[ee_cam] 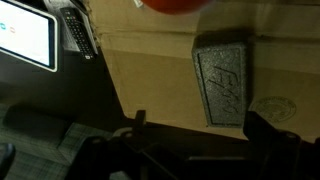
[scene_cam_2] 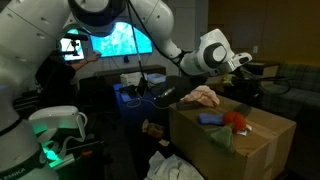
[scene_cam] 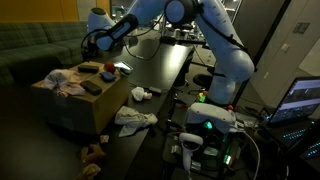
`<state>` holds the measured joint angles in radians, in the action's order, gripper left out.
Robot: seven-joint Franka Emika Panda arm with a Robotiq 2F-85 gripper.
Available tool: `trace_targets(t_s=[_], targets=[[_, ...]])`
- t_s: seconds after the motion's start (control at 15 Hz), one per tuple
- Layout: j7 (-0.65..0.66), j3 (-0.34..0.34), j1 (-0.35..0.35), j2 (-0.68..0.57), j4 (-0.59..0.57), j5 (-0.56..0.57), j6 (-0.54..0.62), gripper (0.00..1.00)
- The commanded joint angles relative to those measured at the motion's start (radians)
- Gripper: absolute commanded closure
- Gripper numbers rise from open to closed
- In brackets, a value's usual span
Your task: Pick up all the objects that are on the box and put them on the table, then pick up the objects that are on the table and put them on the box
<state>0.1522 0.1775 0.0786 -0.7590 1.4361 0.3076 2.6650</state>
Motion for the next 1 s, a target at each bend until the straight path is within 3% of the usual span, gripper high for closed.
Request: trace_targets(t_s=[0.0, 0.67, 0.93], targets=[[0.032, 0.017, 0.024, 0.156, 0.154, -0.014, -0.05, 0.0], [0.123, -0.023, 0.036, 0.368, 0.463, -0.018, -0.089, 0.0], [0.106, -0.087, 0.011, 0.361, 0.497, -0.124, -0.108, 0.0]])
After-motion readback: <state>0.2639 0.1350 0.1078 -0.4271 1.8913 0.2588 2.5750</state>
